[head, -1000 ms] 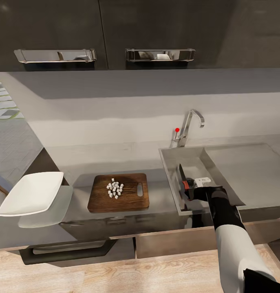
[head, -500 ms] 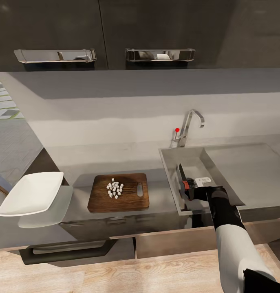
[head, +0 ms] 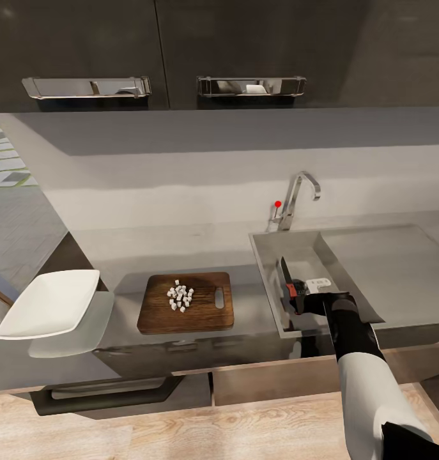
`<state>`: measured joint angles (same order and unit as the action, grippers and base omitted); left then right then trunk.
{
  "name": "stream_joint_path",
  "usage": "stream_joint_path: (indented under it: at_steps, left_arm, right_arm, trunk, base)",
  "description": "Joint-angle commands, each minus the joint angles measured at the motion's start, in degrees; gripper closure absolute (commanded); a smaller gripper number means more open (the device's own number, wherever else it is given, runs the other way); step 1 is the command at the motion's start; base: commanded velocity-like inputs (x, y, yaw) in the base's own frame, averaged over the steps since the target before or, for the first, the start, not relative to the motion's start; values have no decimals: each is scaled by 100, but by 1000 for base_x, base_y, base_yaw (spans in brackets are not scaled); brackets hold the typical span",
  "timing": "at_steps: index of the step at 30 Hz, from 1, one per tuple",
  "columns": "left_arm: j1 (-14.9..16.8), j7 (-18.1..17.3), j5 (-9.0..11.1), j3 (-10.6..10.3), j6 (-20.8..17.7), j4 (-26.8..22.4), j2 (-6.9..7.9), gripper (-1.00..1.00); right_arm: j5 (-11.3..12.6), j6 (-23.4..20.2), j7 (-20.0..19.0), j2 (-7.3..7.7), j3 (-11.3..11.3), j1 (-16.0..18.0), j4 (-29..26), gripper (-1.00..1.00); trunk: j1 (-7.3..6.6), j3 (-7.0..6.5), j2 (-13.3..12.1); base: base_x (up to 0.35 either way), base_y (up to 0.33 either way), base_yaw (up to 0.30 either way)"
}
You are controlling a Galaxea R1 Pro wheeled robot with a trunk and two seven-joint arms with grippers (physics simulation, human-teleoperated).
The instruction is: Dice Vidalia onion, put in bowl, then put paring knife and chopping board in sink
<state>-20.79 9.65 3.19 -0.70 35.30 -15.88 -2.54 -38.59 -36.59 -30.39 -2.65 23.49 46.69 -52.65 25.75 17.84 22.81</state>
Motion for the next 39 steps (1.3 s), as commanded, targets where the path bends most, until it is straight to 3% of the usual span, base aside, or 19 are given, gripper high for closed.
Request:
stream_joint_path:
  at_steps: [1,16,29,39]
  left_arm:
    - [-4,2,32,-9,7,-12,-1,-100]
    - [-4,2,32,-9,10,-12,-1,-100]
    - [-4,2,32,-9,9,-12,-1,-100]
    - [-4,2,32,-9,9,-12,-1,-100]
  right_arm:
    - [-57,-6,-55,-8,24,6,-8,100]
    - [-61,-152,-72,-8,17,6,-718,100]
    - [-52,-154,-71,-25,3,6,-632,100]
    - [-61,-113,-32,-8,16,6,-102,100]
  trunk:
    - [4,9,11]
    - [4,9,11]
    - [4,9,11]
    - [4,9,11]
  base:
    - [0,0,0]
    - [0,0,0]
    - [0,0,0]
    - [0,0,0]
